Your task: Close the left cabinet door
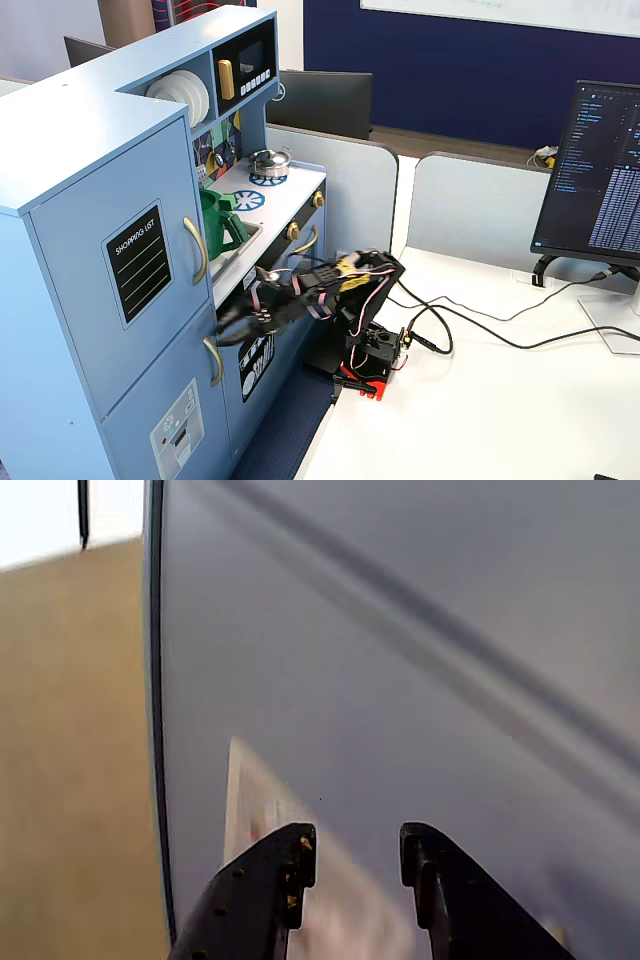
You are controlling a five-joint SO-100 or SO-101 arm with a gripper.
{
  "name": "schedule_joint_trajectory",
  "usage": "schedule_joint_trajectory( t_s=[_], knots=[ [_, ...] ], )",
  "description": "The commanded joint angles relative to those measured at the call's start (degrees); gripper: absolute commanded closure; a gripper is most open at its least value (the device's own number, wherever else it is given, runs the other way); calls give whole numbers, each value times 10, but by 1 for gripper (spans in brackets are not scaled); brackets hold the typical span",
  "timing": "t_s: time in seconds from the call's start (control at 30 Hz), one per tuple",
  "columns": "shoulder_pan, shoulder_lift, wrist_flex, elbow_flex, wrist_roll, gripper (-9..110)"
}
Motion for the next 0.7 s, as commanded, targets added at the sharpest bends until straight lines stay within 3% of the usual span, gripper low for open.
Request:
schedule_joint_trajectory(
  t_s=[0.0,0.23,0.37,0.67],
  knots=[
    [132,191,238,94,19,102],
    [403,391,573,266,50,101],
    [442,440,684,302,103,101],
    [468,443,746,358,158,101]
  ],
)
